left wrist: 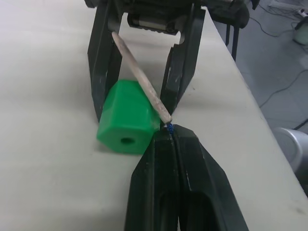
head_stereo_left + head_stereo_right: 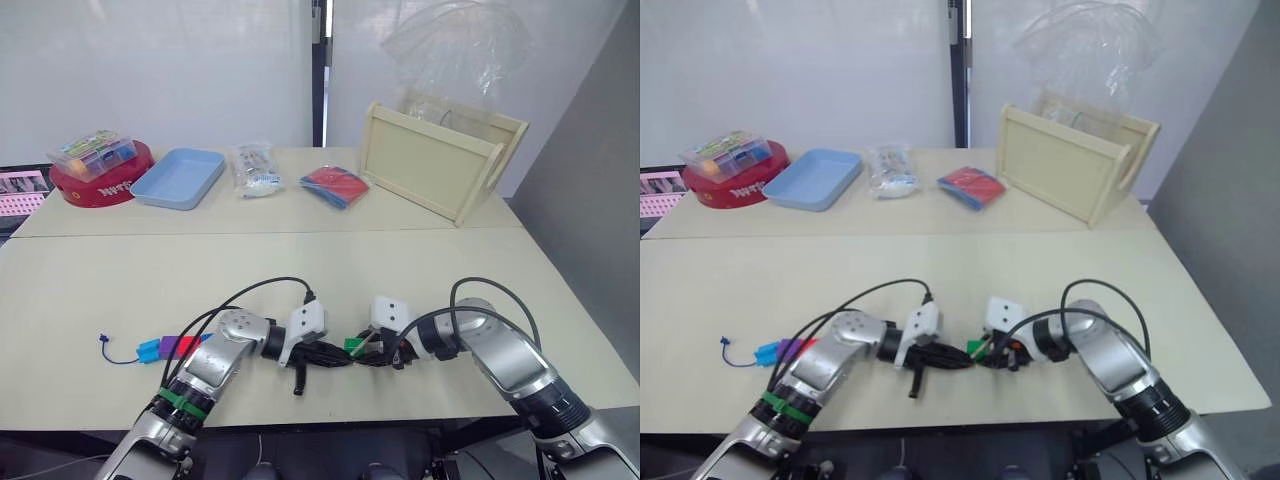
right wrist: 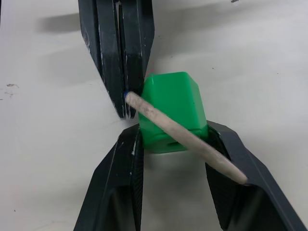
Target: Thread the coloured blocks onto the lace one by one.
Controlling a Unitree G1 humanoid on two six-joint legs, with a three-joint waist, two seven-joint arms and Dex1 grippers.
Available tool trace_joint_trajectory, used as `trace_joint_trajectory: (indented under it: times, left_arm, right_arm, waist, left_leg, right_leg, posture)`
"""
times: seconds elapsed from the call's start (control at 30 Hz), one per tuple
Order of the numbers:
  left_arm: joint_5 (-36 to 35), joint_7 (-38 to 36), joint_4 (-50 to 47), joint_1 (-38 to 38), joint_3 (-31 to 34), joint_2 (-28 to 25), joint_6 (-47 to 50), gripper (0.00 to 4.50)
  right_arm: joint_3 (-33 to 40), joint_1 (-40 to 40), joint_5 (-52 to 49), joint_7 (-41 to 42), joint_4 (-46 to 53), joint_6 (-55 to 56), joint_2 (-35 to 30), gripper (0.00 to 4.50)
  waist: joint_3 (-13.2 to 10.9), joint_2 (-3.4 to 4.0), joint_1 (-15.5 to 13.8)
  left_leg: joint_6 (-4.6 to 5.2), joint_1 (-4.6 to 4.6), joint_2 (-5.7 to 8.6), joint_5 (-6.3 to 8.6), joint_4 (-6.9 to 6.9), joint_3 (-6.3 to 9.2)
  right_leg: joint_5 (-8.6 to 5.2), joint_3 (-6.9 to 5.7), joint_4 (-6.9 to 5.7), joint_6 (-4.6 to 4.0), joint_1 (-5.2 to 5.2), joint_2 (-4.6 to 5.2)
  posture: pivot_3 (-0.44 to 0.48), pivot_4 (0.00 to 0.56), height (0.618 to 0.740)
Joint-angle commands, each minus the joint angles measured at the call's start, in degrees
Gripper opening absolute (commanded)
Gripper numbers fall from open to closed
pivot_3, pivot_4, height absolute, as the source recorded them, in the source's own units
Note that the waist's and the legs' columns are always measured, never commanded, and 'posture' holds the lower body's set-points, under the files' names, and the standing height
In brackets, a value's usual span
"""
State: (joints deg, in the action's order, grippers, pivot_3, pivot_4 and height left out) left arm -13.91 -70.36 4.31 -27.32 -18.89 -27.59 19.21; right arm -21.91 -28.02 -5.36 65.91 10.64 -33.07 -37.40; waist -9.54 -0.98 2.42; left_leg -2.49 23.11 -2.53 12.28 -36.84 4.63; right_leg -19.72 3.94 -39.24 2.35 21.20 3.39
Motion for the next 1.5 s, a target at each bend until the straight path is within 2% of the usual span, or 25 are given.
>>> trace_joint_trajectory:
  times: [0.03,0.23,0.63,0.8,0.97,1.03,1.1,1.2,1.3,1.5]
  left_arm:
    - [-2.5,-2.1,-1.2,-0.9,5.4,-5.3,2.1,0.00]
    - [-1.5,-6.8,1.2,-0.9,5.4,-10.8,0.9,0.00]
    - [0.7,-8.0,4.2,-0.5,4.5,-11.6,-2.0,0.00]
    - [0.5,-5.7,3.8,-1.5,6.5,-11.7,0.3,1.53]
    - [1.1,-0.7,-0.7,1.5,8.2,-11.9,1.6,3.12]
    - [-0.8,1.6,-6.5,5.6,10.0,-12.0,4.1,3.12]
    - [-4.6,5.2,-16.3,12.8,12.8,-11.5,9.2,3.12]
    - [-3.7,13.1,-24.2,20.7,14.9,-8.9,9.6,3.12]
    - [-2.9,18.2,-25.6,22.4,15.2,-6.5,9.9,3.12]
    - [3.9,26.0,-20.8,21.0,10.9,-2.9,5.5,3.12]
  right_arm:
    - [-1.6,1.2,-1.1,1.6,2.1,0.4,-0.3,1.27]
    - [-1.4,0.9,-1.2,1.9,2.1,0.3,-0.7,1.27]
    - [-1.5,0.6,-0.7,1.0,1.9,0.0,0.0,1.27]
    - [-1.5,0.6,-0.8,0.5,1.7,0.1,0.5,1.27]
    - [-1.7,0.7,-0.8,-0.1,1.8,0.0,0.8,1.27]
    - [-1.7,0.9,-0.9,-0.5,2.0,-0.3,1.3,1.27]
    - [-1.8,1.0,-0.9,-1.2,2.4,-0.7,1.9,1.27]
    - [-1.9,0.8,-1.0,-1.5,2.4,-1.0,2.4,1.27]
    - [-2.0,0.2,-1.1,-1.5,2.1,-1.3,2.8,1.27]
    - [-2.2,-0.9,-1.5,-1.2,2.0,-2.1,3.3,1.27]
  waist:
    - [0.0,0.00,0.1]
    - [0.0,0.00,-0.1]
    - [0.0,0.00,0.0]
    - [0.0,0.00,0.0]
    - [0.0,0.00,0.2]
    - [0.0,0.00,0.4]
    - [0.0,0.01,0.6]
    - [0.0,0.00,0.4]
    - [0.0,0.00,-0.2]
    - [0.0,0.00,-0.4]
  left_leg:
    - [0.01,-0.01,-0.03,0.01,0.00,0.01]
    - [0.02,0.01,-0.01,0.01,0.01,0.00]
    - [0.03,0.02,-0.01,0.02,0.01,0.00]
    - [0.03,0.02,-0.01,0.02,0.01,0.00]
    - [0.10,0.02,-0.03,0.06,0.02,0.00]
    - [0.12,0.02,-0.04,0.07,0.02,-0.01]
    - [0.16,0.01,-0.06,0.10,0.02,-0.01]
    - [0.23,0.01,-0.12,0.15,0.04,-0.03]
    - [0.22,-0.01,-0.09,0.14,0.03,-0.03]
    - [0.22,-0.01,-0.03,0.15,0.02,-0.02]
  right_leg:
    - [0.00,0.00,0.00,0.00,0.00,-0.03]
    - [0.00,-0.02,0.06,0.00,-0.01,0.00]
    - [0.00,-0.02,0.06,0.00,0.00,-0.01]
    - [0.00,-0.02,0.05,0.00,0.00,-0.01]
    - [0.00,-0.01,0.05,0.00,0.02,-0.02]
    - [0.00,0.00,0.06,0.00,0.02,-0.02]
    - [0.00,0.02,0.04,0.00,0.03,-0.02]
    - [0.00,0.04,0.07,0.00,0.05,-0.04]
    - [0.00,0.02,0.04,-0.01,0.03,-0.02]
    - [0.01,0.01,0.07,-0.01,0.00,0.01]
  posture:
    - [0.000,0.150,0.740]
    - [0.000,0.150,0.740]
    - [0.000,0.150,0.740]
    - [0.000,0.150,0.740]
    - [0.000,0.150,0.740]
    - [0.000,0.150,0.740]
    - [0.000,0.150,0.740]
    - [0.000,0.150,0.740]
    - [0.000,0.150,0.740]
    - [0.000,0.150,0.740]
